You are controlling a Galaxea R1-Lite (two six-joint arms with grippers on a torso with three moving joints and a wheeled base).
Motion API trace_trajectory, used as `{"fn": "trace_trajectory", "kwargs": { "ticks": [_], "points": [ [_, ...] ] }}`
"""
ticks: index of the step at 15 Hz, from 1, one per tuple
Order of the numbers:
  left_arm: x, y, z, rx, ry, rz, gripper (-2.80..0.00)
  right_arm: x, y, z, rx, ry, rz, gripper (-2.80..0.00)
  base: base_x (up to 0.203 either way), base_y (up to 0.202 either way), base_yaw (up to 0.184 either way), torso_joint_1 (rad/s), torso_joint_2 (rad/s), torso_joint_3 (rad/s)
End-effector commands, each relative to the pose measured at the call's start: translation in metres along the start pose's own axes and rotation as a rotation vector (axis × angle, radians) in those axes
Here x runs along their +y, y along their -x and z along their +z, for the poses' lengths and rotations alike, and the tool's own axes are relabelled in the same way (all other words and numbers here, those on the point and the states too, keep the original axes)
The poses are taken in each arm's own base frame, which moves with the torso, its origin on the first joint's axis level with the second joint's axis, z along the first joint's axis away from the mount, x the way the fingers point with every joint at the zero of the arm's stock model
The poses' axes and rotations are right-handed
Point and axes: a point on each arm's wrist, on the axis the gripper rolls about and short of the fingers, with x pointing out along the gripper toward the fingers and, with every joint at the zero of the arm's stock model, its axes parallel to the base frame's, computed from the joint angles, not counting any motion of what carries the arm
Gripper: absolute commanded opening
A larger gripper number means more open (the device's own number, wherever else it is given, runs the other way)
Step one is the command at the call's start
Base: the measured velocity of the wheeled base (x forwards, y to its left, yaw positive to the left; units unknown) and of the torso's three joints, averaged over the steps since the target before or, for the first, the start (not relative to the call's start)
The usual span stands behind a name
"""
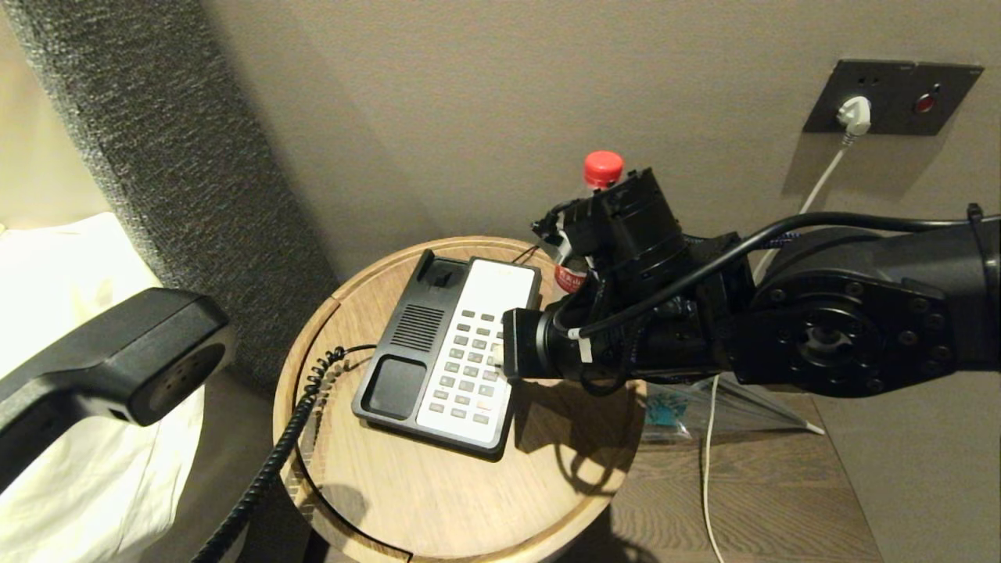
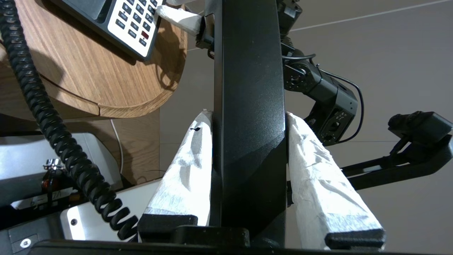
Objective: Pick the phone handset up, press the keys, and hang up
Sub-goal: Dial the number
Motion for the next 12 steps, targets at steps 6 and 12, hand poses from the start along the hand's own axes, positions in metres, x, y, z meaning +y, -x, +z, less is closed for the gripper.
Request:
{"fn": "trace_trajectory", "kwargs": {
  "ticks": [6,12],
  "points": [
    [0.001,0.001,-0.001,0.001,0.008,-0.001,-2.8,0.0,-0.003,-0.002,0.004,0.004,-0.001,-2.8,0.0,0.0,0.0,0.0,0.0,0.0],
    [0.002,0.001,-0.002,0.002,0.008,0.0,-2.8,-0.002,-0.008,-0.004,0.013,0.011,-0.016,-2.8,0.0,0.0,0.0,0.0,0.0,0.0]
  ]
}}
